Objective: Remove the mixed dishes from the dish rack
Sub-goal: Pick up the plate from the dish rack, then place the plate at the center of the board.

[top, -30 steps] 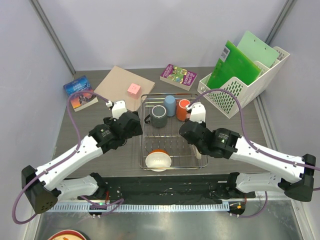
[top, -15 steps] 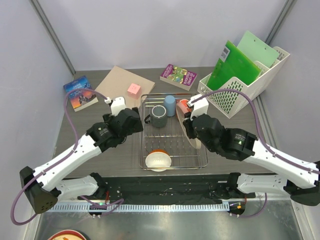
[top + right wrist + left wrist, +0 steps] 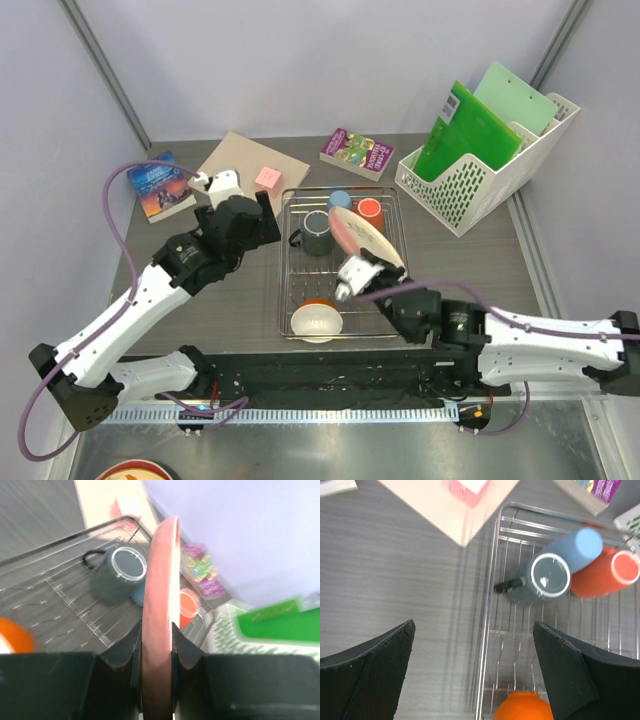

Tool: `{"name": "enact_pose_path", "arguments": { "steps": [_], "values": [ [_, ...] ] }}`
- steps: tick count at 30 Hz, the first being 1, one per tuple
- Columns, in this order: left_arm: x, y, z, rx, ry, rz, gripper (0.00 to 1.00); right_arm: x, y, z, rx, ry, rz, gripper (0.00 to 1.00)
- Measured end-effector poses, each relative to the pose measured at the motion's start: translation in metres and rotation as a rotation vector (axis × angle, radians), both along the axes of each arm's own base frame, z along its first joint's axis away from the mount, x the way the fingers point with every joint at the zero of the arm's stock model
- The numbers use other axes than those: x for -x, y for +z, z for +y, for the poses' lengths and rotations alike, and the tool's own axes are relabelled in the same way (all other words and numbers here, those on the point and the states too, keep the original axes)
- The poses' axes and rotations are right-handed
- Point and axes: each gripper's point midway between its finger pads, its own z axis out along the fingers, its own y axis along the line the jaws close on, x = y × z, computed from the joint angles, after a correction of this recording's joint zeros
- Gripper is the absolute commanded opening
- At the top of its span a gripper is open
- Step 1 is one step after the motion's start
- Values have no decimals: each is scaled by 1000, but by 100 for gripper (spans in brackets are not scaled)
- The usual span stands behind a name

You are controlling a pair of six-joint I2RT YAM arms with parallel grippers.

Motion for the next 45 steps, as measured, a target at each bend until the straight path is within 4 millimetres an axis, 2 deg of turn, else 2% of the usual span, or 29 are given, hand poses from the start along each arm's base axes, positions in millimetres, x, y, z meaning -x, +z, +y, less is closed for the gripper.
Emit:
{"name": "enact_pose_path", "arguments": {
  "steps": [3, 6, 9, 13, 17, 20, 24, 30, 36, 40, 45],
  "values": [
    [-8, 16, 3, 36, -11, -28, 100, 3, -11, 15, 193, 43, -231, 1],
    [-10, 27, 3, 76, -53, -51, 100, 4, -26, 26, 381, 69, -380, 1],
    [-8, 38, -4, 105, -122, -73, 100, 4, -20, 29, 469, 65, -478, 1],
    [-2, 49, -25, 142, -261, -86, 100, 10, 1, 30, 472, 48, -562, 1],
    [8, 48, -46, 162, -408, -62, 100, 26, 11, 41, 472, 86, -623, 1],
    [10, 45, -55, 160, -465, -50, 100, 39, 6, 54, 498, 134, -648, 1],
    [6, 41, -49, 132, -453, -46, 100, 46, -3, 64, 541, 158, -661, 1],
    [8, 61, -57, 173, -487, -106, 100, 60, -17, 84, 576, 250, -697, 1],
    [13, 73, -62, 206, -524, -135, 100, 67, -18, 91, 568, 288, -712, 1],
    [15, 68, -70, 222, -560, -111, 100, 68, -18, 93, 570, 297, -720, 1],
    [19, 49, -81, 247, -600, -50, 96, 70, -18, 100, 584, 318, -743, 1]
  ]
}}
